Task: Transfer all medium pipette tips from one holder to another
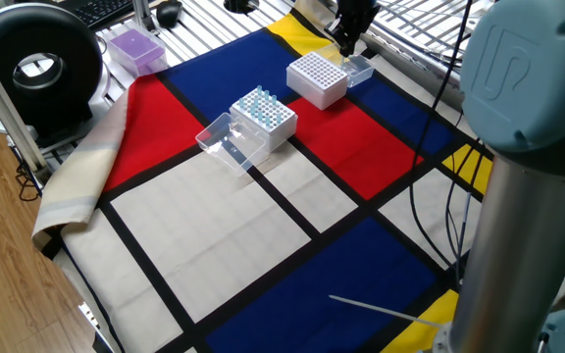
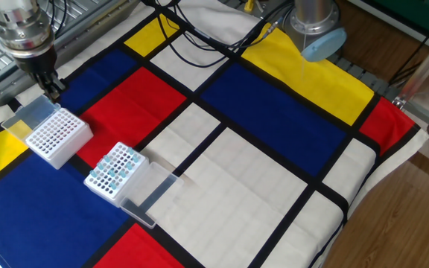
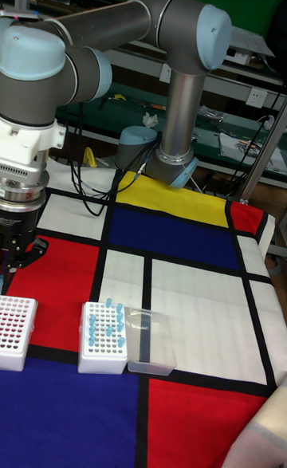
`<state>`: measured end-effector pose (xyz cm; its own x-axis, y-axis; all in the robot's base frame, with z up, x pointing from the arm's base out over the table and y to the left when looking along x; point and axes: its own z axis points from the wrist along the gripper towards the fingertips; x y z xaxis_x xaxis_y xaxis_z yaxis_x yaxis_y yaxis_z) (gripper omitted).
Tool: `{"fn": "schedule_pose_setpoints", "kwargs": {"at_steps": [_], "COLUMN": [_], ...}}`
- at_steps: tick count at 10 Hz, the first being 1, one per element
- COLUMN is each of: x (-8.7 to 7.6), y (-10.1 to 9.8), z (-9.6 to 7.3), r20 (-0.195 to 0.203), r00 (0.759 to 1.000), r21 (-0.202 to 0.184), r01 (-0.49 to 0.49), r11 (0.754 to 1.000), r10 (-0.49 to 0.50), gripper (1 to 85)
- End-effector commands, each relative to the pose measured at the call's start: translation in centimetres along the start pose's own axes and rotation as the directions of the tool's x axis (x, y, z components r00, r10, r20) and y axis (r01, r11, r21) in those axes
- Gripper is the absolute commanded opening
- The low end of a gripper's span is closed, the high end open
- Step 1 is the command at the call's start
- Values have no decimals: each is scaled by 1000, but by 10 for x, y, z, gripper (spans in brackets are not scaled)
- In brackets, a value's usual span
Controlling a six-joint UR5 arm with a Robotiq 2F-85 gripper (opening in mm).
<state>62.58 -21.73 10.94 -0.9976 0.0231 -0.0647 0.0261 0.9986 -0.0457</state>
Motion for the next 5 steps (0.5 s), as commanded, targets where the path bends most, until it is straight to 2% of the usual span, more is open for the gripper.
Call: {"fn": "schedule_pose_setpoints", "kwargs": {"at_steps": [1,5], "x": [0,1], "y": [4,0], "z": [-2,-1], "r20": [2,2], "r00": [1000,1000], "r21": [-19,-13], "r01": [-12,-3], "r11": [1000,1000], "r10": [12,3], "gripper": [20,20]}}
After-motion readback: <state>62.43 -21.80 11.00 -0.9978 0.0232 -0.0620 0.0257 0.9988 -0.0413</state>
